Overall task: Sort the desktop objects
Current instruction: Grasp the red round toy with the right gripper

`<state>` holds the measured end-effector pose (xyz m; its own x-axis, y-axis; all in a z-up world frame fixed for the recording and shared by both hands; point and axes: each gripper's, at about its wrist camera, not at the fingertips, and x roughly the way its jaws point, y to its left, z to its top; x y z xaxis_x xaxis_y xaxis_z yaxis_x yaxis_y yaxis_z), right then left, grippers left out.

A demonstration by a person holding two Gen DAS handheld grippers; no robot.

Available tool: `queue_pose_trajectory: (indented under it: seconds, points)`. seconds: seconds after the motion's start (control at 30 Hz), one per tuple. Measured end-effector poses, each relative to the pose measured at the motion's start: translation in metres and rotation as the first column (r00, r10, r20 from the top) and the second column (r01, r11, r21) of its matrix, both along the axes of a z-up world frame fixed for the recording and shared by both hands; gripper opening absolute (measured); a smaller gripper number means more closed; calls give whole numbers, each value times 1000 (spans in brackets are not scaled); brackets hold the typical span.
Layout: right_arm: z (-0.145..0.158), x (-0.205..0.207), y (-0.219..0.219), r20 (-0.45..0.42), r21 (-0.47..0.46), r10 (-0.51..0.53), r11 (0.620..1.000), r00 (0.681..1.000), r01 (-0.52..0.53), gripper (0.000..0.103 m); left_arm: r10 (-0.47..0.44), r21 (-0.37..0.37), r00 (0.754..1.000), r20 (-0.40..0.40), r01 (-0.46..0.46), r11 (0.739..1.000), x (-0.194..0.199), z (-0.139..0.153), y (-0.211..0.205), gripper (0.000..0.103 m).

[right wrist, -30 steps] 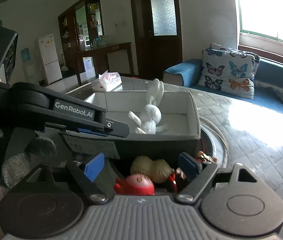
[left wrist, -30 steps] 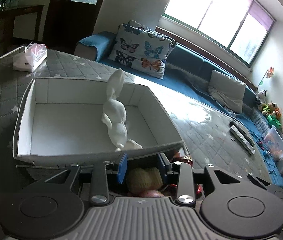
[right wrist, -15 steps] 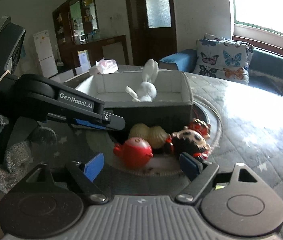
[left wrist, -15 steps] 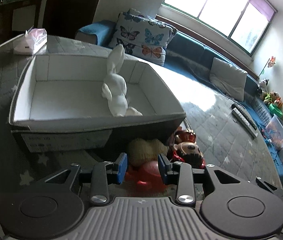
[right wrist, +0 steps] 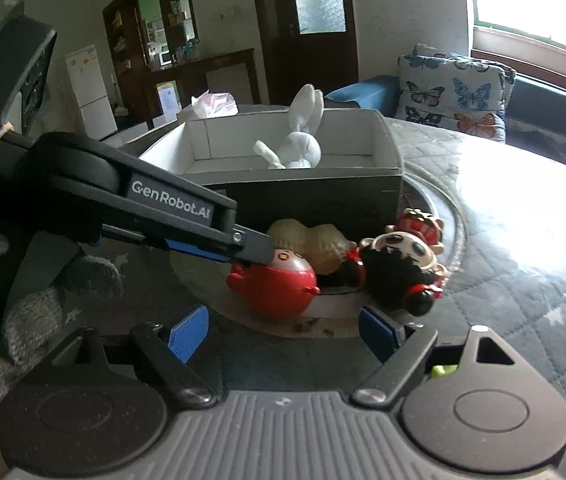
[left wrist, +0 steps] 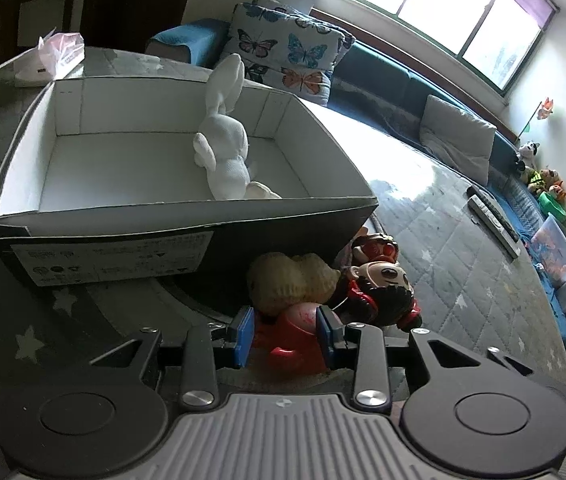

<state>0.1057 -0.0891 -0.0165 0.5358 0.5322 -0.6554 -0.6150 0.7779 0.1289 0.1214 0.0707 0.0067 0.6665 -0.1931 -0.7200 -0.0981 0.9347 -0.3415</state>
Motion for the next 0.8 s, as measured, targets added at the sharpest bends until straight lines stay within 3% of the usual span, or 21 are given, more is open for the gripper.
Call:
queue_pose_trajectory:
  seconds: [0.2,0.5,0.8]
  points:
    - [-6,10,11,-11,-10,15,1000,1000,-15,79,-12,-14,1000,-1,12,1000,2,0,0,37]
    - [-17,25,23,-52,-8,30,999,998,-31,65,-29,-95,999,-23,26,995,8,-4,10,37]
    - [-21,36,25,-69,8,31,1000,997,-31,62,-33,-163,998,-47,25,986,16,-9,19,37]
